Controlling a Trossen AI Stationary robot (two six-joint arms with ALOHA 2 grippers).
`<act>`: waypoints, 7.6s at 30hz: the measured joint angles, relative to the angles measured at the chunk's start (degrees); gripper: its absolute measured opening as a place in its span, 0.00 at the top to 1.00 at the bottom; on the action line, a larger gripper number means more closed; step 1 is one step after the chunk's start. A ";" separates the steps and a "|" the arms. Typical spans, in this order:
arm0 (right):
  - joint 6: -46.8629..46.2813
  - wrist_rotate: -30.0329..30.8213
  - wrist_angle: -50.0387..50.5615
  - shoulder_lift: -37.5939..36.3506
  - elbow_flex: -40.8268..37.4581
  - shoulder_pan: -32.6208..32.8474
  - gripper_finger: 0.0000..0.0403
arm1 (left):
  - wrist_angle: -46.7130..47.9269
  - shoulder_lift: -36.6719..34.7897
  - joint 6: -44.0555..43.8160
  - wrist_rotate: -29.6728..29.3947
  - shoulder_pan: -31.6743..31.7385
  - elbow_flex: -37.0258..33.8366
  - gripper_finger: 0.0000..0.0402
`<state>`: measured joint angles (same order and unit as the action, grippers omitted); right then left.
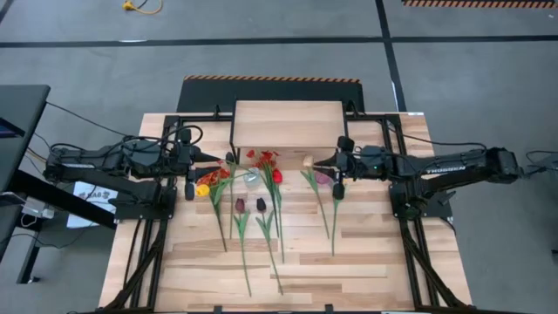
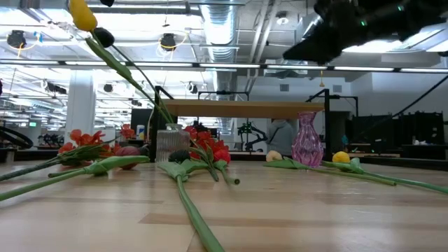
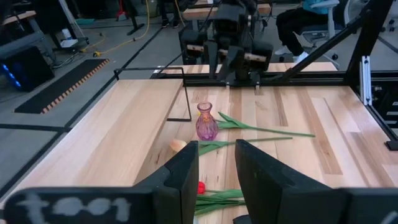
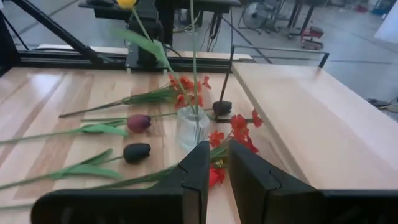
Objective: Pick and place flowers into a vace then onto a shelf
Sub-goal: Put the dark red flower into the transparent vase
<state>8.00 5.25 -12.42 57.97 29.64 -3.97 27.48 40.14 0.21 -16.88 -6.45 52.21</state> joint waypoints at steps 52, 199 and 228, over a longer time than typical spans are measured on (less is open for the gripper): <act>-10.22 -6.77 12.41 0.62 -6.92 -4.13 0.87 | 14.45 6.49 5.62 16.46 -0.41 11.87 0.76; -11.97 -0.05 68.25 36.64 72.20 12.68 0.70 | 11.52 4.74 -6.19 -8.02 -17.64 17.19 0.76; -43.81 37.70 37.35 16.34 20.38 33.84 0.73 | 3.11 20.05 -41.60 -53.47 -62.51 7.28 0.76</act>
<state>-35.81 42.96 24.93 74.30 50.02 29.87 30.59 60.19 -41.39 -70.35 -68.97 59.48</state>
